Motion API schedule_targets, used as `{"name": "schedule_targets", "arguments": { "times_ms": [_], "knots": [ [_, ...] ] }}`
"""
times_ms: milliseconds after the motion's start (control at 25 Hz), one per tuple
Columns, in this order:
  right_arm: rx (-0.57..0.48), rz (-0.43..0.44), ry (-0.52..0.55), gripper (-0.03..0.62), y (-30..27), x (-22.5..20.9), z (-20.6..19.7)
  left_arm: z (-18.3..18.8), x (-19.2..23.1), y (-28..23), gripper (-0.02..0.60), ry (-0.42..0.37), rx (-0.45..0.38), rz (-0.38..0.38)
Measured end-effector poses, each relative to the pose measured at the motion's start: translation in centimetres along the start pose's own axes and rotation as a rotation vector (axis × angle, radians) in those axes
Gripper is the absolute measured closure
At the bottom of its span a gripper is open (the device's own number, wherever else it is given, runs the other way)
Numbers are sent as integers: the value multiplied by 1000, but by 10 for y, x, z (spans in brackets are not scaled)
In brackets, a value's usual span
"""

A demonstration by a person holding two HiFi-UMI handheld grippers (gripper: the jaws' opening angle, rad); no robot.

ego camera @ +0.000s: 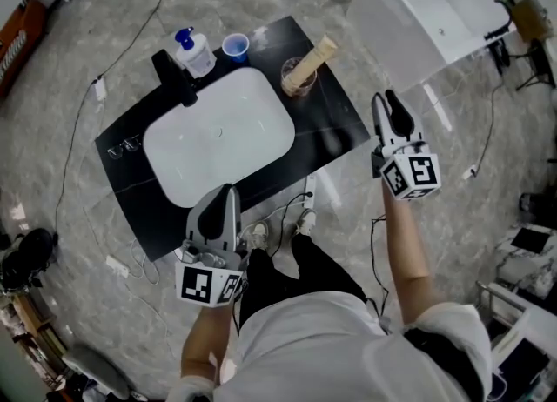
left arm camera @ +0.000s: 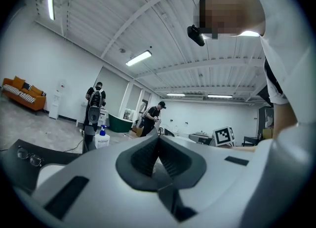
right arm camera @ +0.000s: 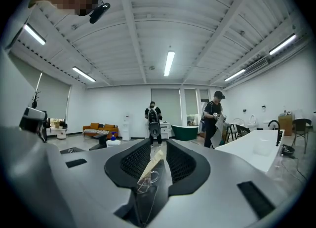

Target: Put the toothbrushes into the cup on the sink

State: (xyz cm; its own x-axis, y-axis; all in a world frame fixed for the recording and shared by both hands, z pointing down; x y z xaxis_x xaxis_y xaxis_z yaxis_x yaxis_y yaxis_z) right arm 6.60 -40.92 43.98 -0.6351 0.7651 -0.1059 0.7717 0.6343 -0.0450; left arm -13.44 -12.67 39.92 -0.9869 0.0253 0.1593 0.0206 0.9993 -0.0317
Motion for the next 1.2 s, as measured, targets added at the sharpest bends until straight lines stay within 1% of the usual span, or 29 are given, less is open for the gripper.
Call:
{"name": "schedule_targets", "arguments": {
  "times_ms": [160, 280, 400, 520, 680, 760, 880, 1080, 1200],
  "knots": [
    [-18, -11, -30, 494, 16, 10, 14, 12, -1, 7, 578, -10, -21, -6],
    [-37, -26, -53, 508, 25, 10, 25, 19, -1, 15, 578, -20, -29, -7],
    [-67, -23, -46, 521, 33, 14, 43, 25, 0, 25, 578, -25, -41, -6],
    [-107, 12, -28, 539, 42, 28, 69, 32, -2, 37, 578, -27, -60, -17],
    [-141, 63, 6, 543, 57, 54, 97, 39, 1, 52, 579, -34, -71, -16],
    [-141, 90, 27, 543, 65, 67, 105, 42, 3, 57, 578, -39, -81, -11],
    [-138, 107, 51, 543, 79, 80, 114, 49, 3, 62, 578, -47, -101, -7],
    [-159, 131, 36, 543, 106, 101, 130, 59, 3, 67, 578, -38, -135, -3],
    [-174, 155, 34, 543, 124, 114, 141, 58, -1, 68, 580, -28, -141, -14]
  ]
}}
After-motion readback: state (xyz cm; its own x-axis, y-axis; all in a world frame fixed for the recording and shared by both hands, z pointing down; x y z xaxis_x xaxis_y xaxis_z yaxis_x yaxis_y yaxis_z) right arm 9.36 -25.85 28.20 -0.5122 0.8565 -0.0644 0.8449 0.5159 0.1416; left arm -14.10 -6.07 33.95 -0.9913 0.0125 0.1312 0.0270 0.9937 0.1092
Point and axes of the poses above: the fingertips, and each gripper's own axes: y backward along the fingers, x to its left, z out of its top, the point moved 2 cm from there along y, backward along the fingers, and after that the axes turned 4 degrees about -y, right-handed, at the moved point
